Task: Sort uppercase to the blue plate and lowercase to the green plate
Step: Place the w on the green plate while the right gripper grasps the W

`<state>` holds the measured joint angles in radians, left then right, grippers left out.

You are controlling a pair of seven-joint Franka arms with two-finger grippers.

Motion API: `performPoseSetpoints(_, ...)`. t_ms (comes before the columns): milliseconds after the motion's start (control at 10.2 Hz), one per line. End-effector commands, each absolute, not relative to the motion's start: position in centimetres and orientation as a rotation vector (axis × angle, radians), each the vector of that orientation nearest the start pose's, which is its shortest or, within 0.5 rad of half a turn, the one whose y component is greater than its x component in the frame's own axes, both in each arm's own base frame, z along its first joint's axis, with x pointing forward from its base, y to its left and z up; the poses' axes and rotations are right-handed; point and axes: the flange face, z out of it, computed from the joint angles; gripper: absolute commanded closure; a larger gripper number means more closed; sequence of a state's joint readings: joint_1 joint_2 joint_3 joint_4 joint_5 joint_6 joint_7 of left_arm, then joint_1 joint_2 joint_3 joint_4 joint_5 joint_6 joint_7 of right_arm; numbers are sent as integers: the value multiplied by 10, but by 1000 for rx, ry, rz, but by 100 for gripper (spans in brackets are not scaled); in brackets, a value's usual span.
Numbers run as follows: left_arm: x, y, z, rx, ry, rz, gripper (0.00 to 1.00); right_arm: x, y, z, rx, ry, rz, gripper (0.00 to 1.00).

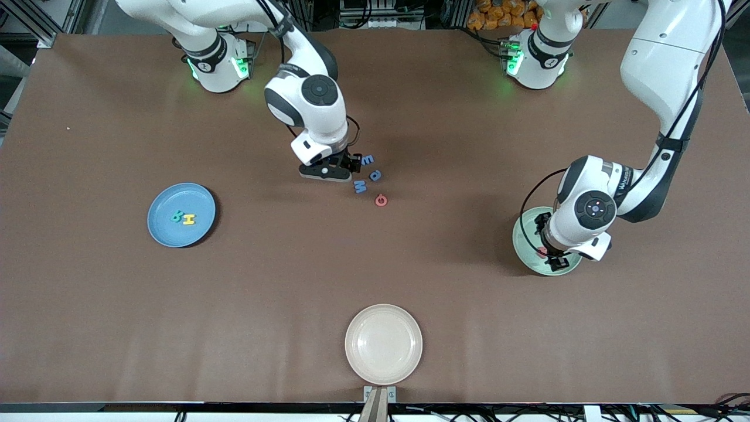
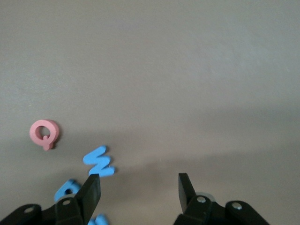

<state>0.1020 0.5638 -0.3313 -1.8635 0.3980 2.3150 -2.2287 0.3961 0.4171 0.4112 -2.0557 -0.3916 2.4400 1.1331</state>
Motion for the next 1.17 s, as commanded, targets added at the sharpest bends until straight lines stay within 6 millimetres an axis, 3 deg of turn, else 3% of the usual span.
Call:
performPoseSetpoints(0,610,-142,231,2106,2462,140,0,416,442,224,-3122,-27,-196,28)
performPoseSetpoints(489,599,-184,232,2156,2394,99,0,403,465,201,-3062,-109,-189,28)
performPoseSetpoints(684,595,-197,233,2171,2372,85,0,403,465,196,-3059,-127,-195,28)
performPoseSetpoints(977,590,-217,239,2191,2330,64,0,403,463,184,-3063,-226,-238,33)
performPoseSetpoints(1075,589,-223,242,2176,2332,63,0,404,462,184,-3064,-227,-240,40)
